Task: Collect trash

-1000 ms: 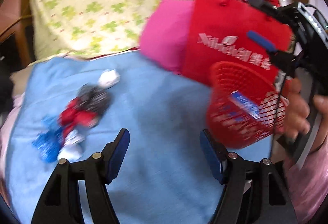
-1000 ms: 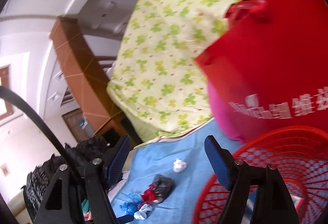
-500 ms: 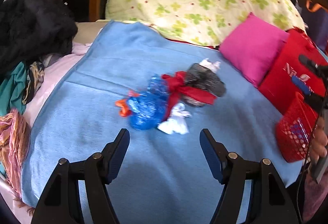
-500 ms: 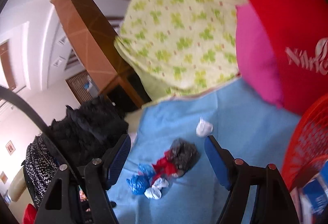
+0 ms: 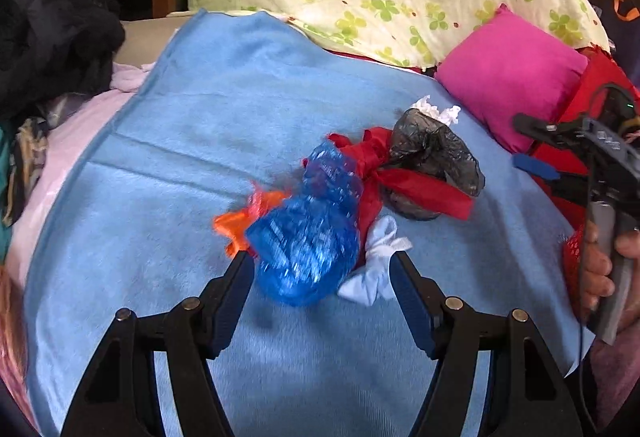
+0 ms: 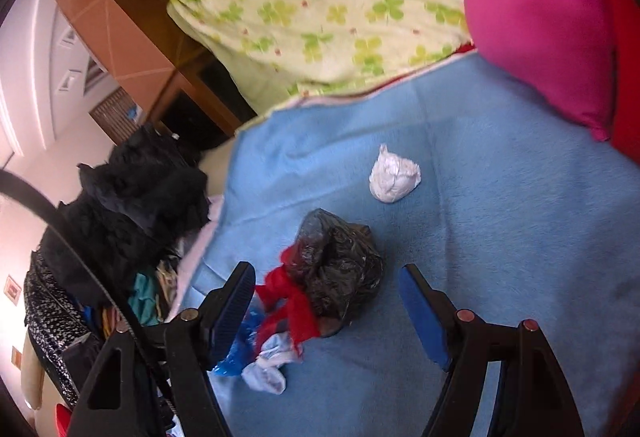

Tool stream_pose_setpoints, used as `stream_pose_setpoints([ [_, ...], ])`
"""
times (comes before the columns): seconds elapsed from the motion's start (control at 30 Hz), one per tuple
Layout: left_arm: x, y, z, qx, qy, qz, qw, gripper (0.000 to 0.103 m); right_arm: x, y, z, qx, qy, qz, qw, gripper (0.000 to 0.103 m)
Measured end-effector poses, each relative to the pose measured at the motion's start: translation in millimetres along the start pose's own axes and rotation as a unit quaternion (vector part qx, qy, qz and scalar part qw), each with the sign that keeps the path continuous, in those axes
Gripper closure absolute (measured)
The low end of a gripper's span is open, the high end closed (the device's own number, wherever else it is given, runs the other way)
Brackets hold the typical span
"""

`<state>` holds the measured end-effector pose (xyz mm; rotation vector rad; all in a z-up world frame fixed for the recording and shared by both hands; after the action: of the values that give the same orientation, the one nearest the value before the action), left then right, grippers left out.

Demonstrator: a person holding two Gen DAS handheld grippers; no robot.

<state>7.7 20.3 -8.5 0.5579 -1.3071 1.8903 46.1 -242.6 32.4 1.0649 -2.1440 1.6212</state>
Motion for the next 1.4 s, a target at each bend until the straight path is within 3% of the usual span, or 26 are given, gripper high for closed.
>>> stream_pose_setpoints([
  [0.1, -9, -8, 3, -0.005, 0.006, 0.000, 1.0000, 0.036, -22, -7, 3, 0.015, 0.010, -0.010, 1.000, 0.026],
  [0.13, -13, -11, 2, 0.001, 0.012, -0.006, 0.9999, 0.042, -29, -9, 4, 0.016, 0.008, -0.014, 1.000, 0.026],
  [0.23, -23, -14, -4, 0.029, 0.029, -0.028, 0.9988, 0.046, -49, -12, 4, 0.024, 0.004, -0.024, 0.999, 0.027],
  [0.37, -36, -11, -5, 0.033, 0.026, -0.049, 0.9979, 0.054, -82, -10, 0, 0.044, 0.011, -0.052, 0.998, 0.027],
  [0.47, -38, -8, -1, 0.024, 0.026, -0.050, 0.9982, 0.055, -107, 1, -2, 0.055, 0.018, -0.096, 0.994, 0.047],
  [0.5, -38, -8, -1, 0.023, 0.026, -0.049, 0.9982, 0.056, -113, 6, -4, 0.062, 0.021, -0.111, 0.992, 0.057],
  [0.53, -37, -8, -1, 0.023, 0.028, -0.049, 0.9982, 0.057, -114, 10, -5, 0.068, 0.018, -0.111, 0.991, 0.059],
  [0.93, -18, -8, -8, 0.027, 0.049, -0.043, 0.9975, 0.066, -46, 17, -5, 0.039, 0.039, -0.104, 0.993, 0.063],
  [1.17, 8, 1, -9, 0.029, 0.063, -0.032, 0.9971, 0.068, -2, 23, 2, 0.027, 0.027, -0.088, 0.995, 0.063],
  [1.37, 25, 11, -9, 0.016, 0.051, -0.032, 0.9981, 0.068, 14, 55, -6, 0.036, 0.032, -0.127, 0.991, 0.060],
  [1.4, 26, 11, -10, 0.015, 0.042, -0.030, 0.9985, 0.064, 13, 60, -9, 0.042, 0.034, -0.136, 0.989, 0.053],
])
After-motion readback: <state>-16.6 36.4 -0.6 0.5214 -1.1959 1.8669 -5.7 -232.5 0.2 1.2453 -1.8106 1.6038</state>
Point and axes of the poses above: each gripper's, at about its wrist camera, not at the fingertips, and x roughly against the way its jaws point, z to its right, y to its underside, the point moved 3 cm from there along -x, roughly the way its jaws point, and after that the axes turned 13 degrees about x, right-handed, at the moved point
